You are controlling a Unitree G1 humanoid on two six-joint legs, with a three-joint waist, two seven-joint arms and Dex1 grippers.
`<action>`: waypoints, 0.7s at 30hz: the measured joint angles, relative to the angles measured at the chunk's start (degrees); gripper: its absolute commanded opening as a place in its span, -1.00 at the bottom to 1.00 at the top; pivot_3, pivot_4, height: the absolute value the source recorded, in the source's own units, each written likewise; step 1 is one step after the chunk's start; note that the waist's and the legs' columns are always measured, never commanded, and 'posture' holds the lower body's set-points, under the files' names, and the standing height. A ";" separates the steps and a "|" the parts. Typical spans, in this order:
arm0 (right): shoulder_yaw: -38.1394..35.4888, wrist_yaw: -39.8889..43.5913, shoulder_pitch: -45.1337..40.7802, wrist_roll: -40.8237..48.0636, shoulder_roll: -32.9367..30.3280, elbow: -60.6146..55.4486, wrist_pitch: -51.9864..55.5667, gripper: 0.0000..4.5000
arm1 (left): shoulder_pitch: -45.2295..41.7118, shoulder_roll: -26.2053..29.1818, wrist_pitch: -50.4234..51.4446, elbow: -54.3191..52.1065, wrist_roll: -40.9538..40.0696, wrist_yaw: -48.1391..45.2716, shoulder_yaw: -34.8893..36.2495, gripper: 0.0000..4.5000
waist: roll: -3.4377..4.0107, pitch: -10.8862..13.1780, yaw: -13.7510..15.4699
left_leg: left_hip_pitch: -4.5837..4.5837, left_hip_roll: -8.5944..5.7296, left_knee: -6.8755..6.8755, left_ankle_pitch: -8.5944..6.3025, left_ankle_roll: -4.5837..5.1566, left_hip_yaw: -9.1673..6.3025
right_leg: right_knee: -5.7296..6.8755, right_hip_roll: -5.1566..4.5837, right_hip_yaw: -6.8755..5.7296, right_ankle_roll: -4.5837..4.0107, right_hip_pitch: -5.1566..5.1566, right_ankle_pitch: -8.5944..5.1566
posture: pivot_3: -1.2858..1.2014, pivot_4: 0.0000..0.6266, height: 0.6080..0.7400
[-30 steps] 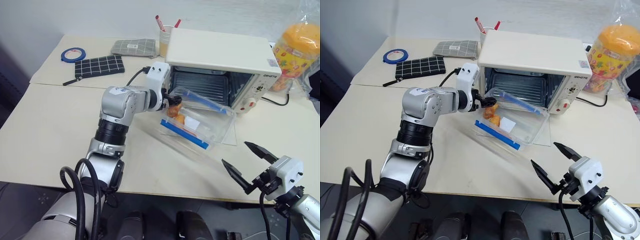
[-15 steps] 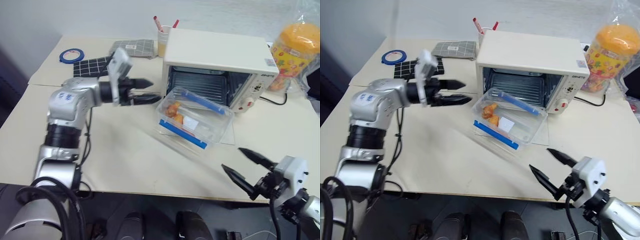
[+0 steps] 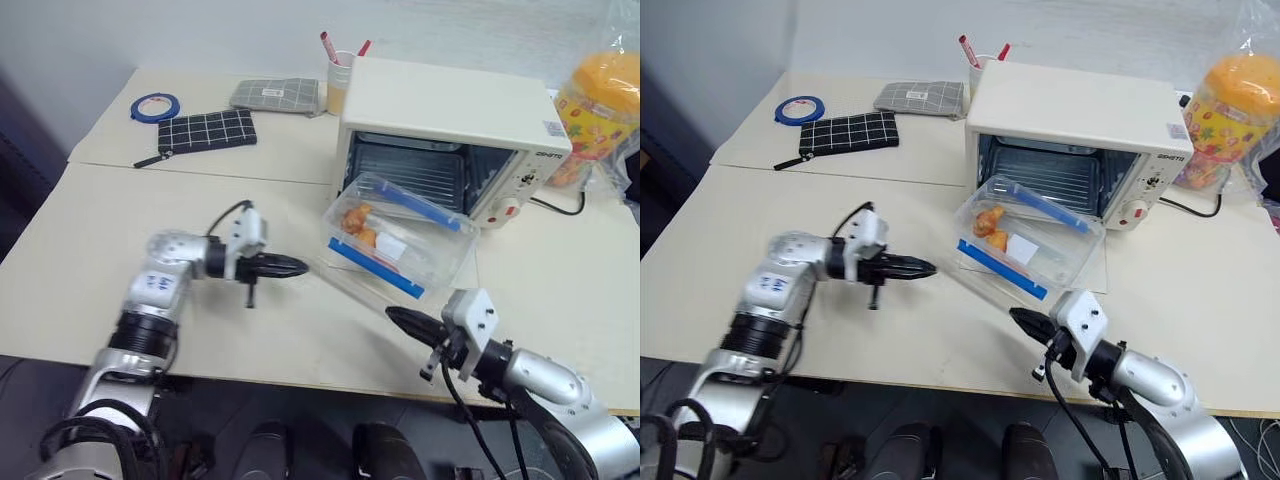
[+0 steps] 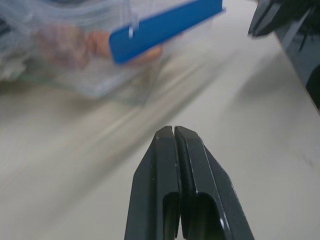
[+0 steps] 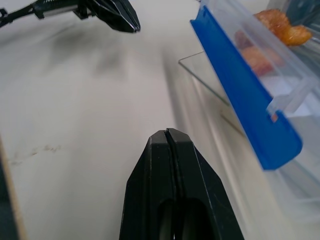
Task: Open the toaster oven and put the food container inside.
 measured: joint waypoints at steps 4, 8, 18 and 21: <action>-1.56 0.00 -2.70 -0.52 -1.39 2.30 1.76 -1.00 | -0.32 -4.01 2.19 -0.46 1.03 5.40 -0.38 -0.98 | 0.00 0.00 -0.37 | 0.00 0.02 -0.03 0.00 -0.01 0.03 | 0.01 0.06 -0.03 0.00 -0.03 0.00 | 0.03 -0.52 1.00; -5.08 0.12 -8.36 -1.94 -4.30 7.24 2.55 -1.00 | -0.41 -8.45 1.48 0.58 2.90 9.38 -2.06 -0.98 | 0.01 0.00 -0.19 | 0.02 0.01 -0.02 0.00 -0.01 0.05 | 0.00 0.04 -0.02 0.01 -0.02 0.00 | 0.03 -0.52 1.00; -2.22 3.24 -24.75 -9.91 -4.28 26.87 -5.41 -1.00 | -9.81 -18.35 -1.61 12.36 6.66 22.45 -1.85 -0.98 | 0.01 0.00 -0.21 | -0.01 -0.13 -0.01 0.02 -0.02 0.07 | -0.03 0.05 -0.12 0.05 -0.04 0.03 | 0.03 -0.52 1.00; -1.32 3.03 -29.11 -12.81 -2.19 33.56 -9.01 -1.00 | -13.80 -19.84 -4.19 19.43 7.60 26.80 -0.05 -0.98 | 0.01 0.00 -0.25 | -0.09 -0.12 -0.01 0.03 -0.04 0.07 | -0.05 0.05 -0.18 0.05 -0.11 0.03 | 0.03 -0.52 1.00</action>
